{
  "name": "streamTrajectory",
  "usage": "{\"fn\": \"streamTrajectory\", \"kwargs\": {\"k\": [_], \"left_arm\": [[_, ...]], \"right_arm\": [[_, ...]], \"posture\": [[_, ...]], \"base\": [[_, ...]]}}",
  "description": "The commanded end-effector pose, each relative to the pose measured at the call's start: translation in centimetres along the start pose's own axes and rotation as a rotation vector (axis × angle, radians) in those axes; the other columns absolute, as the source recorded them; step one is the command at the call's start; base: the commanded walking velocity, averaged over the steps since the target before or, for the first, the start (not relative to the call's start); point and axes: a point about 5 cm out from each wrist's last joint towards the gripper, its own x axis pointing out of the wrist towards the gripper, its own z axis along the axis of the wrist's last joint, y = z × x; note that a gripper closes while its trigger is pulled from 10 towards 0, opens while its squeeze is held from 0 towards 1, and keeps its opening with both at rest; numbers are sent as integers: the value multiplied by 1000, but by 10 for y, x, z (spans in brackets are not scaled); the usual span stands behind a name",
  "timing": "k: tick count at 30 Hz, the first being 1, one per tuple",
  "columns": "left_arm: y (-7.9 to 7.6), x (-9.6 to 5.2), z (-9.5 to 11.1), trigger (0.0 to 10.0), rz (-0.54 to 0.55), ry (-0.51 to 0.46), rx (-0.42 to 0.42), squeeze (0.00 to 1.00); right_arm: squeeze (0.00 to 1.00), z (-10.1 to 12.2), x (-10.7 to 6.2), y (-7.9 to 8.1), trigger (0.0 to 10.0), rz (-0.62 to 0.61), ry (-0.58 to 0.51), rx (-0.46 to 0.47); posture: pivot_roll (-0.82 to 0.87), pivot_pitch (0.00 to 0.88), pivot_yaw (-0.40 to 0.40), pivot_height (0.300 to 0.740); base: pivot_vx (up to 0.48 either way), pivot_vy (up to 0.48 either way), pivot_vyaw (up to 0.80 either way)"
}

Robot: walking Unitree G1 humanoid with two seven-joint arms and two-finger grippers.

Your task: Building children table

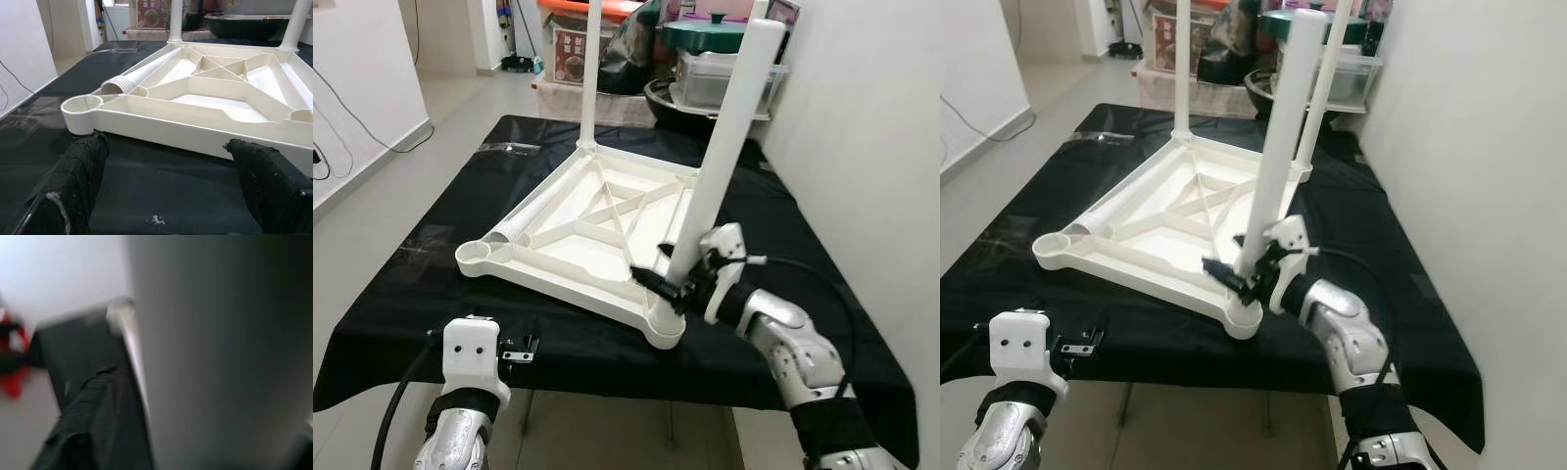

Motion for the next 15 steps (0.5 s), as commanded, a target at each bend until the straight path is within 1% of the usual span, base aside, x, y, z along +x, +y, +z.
{"fn": "streamTrajectory", "kwargs": {"k": [1, 2, 3, 4, 5, 6, 7, 8, 9, 10, 11, 12, 13, 14, 15], "left_arm": [[0, 0, -5, 10000, 4, 19, 1, 0], [0, 0, -5, 10000, 4, 19, 1, 0], [-1, 0, -4, 10000, 3, 18, 2, 0], [0, -2, -5, 10000, 5, 24, 4, 0], [1, -4, -6, 10000, 11, 29, 6, 0], [2, -5, -7, 10000, 15, 32, 7, 0], [3, -6, -7, 10000, 17, 34, 7, 0], [3, -5, -7, 10000, 16, 30, 9, 0], [3, -5, -7, 10000, 16, 30, 9, 0], [3, -4, -6, 10000, 14, 27, 10, 0], [1, -4, -6, 10000, 7, 27, 10, 0], [1, -4, -6, 10000, 7, 27, 10, 0], [1, -6, -7, 10000, 1, 32, 8, 0], [1, -6, -7, 10000, 3, 33, 6, 0], [1, -6, -7, 10000, 5, 32, 4, 0]], "right_arm": [[0, -15, 6, 1, 0, -6, 101, -39], [0, -15, 6, 1, 0, -6, 101, -39], [0, -23, 7, -10, 0, -128, 154, -48], [0, -31, 4, -30, 0, -403, 186, 16], [0, -37, -7, -47, 0, -687, 184, 98], [0, -44, -15, -55, 0, -871, 191, 162], [0, -47, -21, -59, 0, -962, 190, 200], [0, -50, -28, -57, 0, -1067, 164, 248], [0, -50, -28, -57, 0, -1067, 164, 248], [0, -52, -33, -55, 0, -1129, 150, 279], [0, -53, -35, -46, 0, -1172, 132, 298], [0, -53, -35, -46, 0, -1172, 132, 298], [0, -48, -33, -28, 0, -1166, 93, 282], [0, -45, -27, -14, 10000, -1089, 74, 277], [0, -44, -23, -6, 10000, -1033, 63, 275]], "posture": [[225, 0, -116, 740], [225, 0, -116, 740], [232, 0, -117, 740], [233, 0, -117, 740], [231, 0, -115, 740], [231, 0, -115, 740], [231, 0, -115, 740], [226, 0, -103, 740], [226, 0, -103, 740], [226, 0, -103, 740], [214, 0, -97, 740], [214, 0, -97, 740], [203, 0, -97, 740], [203, 0, -96, 740], [203, 0, -96, 740]], "base": [[0, 0, 0], [0, 0, 0], [0, 0, 0], [0, 0, 0], [0, 0, 0], [0, 0, 0], [0, 0, 0], [0, 0, 0], [0, 0, 0], [0, 0, 0], [0, 0, 0], [0, 0, 0], [0, 0, 0], [0, 0, 0], [0, 0, 0]]}}
